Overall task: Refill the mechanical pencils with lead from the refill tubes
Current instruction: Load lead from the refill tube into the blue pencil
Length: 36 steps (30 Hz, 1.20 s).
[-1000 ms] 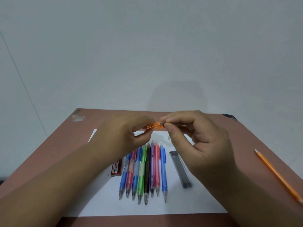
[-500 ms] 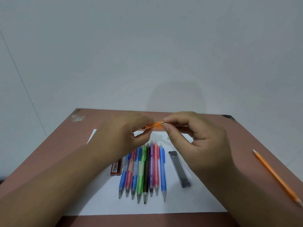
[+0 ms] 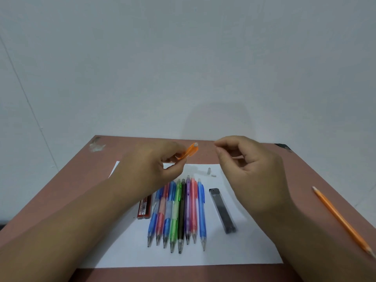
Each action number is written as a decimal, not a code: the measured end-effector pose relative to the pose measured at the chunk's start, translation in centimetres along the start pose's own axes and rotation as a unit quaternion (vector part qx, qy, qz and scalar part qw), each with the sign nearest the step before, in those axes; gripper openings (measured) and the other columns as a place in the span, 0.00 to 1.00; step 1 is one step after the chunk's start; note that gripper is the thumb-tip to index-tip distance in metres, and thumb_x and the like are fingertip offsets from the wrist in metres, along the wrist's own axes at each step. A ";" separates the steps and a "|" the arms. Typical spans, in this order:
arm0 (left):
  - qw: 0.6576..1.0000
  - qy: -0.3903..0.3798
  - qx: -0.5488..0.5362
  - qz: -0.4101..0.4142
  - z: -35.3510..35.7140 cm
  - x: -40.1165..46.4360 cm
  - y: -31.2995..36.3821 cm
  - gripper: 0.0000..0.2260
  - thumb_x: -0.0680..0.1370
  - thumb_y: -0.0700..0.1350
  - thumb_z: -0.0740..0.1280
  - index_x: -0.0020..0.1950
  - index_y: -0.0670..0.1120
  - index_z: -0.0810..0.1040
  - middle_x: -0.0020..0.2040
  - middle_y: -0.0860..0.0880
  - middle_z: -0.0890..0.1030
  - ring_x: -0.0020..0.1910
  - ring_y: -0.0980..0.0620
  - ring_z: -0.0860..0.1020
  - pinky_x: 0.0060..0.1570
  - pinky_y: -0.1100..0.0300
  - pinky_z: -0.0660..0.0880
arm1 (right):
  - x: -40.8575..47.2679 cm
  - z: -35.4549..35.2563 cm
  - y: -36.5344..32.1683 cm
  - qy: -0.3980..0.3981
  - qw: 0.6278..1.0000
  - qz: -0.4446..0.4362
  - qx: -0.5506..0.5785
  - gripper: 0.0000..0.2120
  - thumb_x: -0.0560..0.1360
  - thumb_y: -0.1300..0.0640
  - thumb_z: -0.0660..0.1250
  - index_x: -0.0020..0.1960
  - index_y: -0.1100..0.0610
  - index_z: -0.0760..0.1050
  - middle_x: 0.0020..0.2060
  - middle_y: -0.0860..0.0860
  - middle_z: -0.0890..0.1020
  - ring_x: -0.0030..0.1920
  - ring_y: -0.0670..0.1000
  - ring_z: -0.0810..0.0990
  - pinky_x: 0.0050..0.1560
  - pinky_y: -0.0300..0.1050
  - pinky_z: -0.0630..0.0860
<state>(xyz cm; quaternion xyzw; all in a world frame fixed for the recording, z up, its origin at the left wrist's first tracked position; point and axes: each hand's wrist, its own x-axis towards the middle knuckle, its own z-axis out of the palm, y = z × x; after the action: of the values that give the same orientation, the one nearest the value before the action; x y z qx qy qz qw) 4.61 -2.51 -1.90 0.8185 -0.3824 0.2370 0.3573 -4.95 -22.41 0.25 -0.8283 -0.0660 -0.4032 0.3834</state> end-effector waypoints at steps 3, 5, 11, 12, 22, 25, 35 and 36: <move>1.000 -0.008 0.000 -0.029 -0.2 0.1 -0.3 0.09 0.77 0.52 0.71 0.57 0.56 0.82 0.47 0.60 0.83 0.47 0.60 0.82 0.48 0.56 0.83 | 0.7 -0.4 1.4 -0.089 0.984 0.120 -0.100 0.09 0.80 0.59 0.68 0.53 0.48 0.83 0.45 0.37 0.82 0.46 0.35 0.79 0.43 0.23 0.72; 0.999 0.000 0.004 -0.032 -0.4 0.2 -0.2 0.08 0.76 0.52 0.71 0.55 0.56 0.81 0.46 0.59 0.82 0.46 0.60 0.82 0.47 0.57 0.82 | 0.8 -0.5 2.3 -0.149 0.961 0.147 -0.179 0.09 0.80 0.59 0.67 0.50 0.48 0.84 0.46 0.39 0.82 0.45 0.37 0.78 0.41 0.26 0.72; 1.000 0.007 0.026 -0.013 -0.5 0.2 -0.2 0.09 0.77 0.51 0.72 0.57 0.55 0.82 0.45 0.58 0.81 0.46 0.57 0.80 0.46 0.53 0.82 | 0.6 -0.1 2.8 -0.246 0.935 0.169 -0.191 0.07 0.81 0.52 0.68 0.51 0.49 0.85 0.49 0.44 0.81 0.48 0.45 0.80 0.53 0.43 0.77; 0.999 0.007 0.033 -0.009 -0.4 0.2 -0.4 0.10 0.77 0.51 0.72 0.58 0.55 0.83 0.45 0.58 0.81 0.46 0.57 0.80 0.45 0.53 0.81 | 0.5 0.1 3.0 -0.250 0.934 0.163 -0.196 0.07 0.80 0.50 0.68 0.49 0.49 0.85 0.49 0.44 0.81 0.48 0.44 0.79 0.53 0.43 0.77; 1.000 0.004 0.028 -0.011 -0.3 0.3 -1.5 0.15 0.76 0.61 0.64 0.58 0.58 0.84 0.44 0.61 0.76 0.46 0.59 0.76 0.41 0.56 0.76 | 0.8 0.5 3.2 -0.223 0.940 0.164 -0.201 0.08 0.81 0.55 0.63 0.44 0.50 0.78 0.42 0.44 0.79 0.40 0.43 0.77 0.40 0.40 0.75; 0.999 0.000 0.035 -0.020 -0.3 0.3 -1.8 0.15 0.75 0.60 0.65 0.58 0.59 0.84 0.44 0.61 0.75 0.46 0.58 0.75 0.39 0.56 0.75 | 1.0 0.0 2.1 -0.126 0.973 0.157 -0.110 0.06 0.79 0.55 0.68 0.45 0.48 0.81 0.37 0.41 0.82 0.39 0.39 0.79 0.36 0.29 0.72; 0.999 -0.009 0.042 -0.023 -0.4 0.3 -1.7 0.14 0.76 0.56 0.68 0.59 0.57 0.84 0.46 0.61 0.75 0.48 0.58 0.75 0.42 0.54 0.77 | 0.4 -0.3 0.4 -0.068 0.994 0.083 0.031 0.06 0.75 0.62 0.74 0.45 0.50 0.85 0.36 0.42 0.84 0.40 0.42 0.83 0.41 0.29 0.77; 0.999 -0.006 0.042 -0.019 -0.4 0.4 -1.7 0.15 0.75 0.58 0.67 0.59 0.57 0.84 0.46 0.60 0.76 0.48 0.58 0.75 0.42 0.55 0.77 | 0.4 -0.3 0.5 -0.072 0.994 0.079 0.026 0.06 0.75 0.61 0.74 0.45 0.50 0.85 0.37 0.43 0.84 0.40 0.42 0.83 0.41 0.30 0.77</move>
<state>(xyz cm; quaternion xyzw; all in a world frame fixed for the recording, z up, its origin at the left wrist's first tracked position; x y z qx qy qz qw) 6.09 -1.58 -2.06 0.8412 -0.3591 0.2409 0.3246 -4.68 -23.05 0.36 -0.8475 -0.0384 -0.3096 0.4295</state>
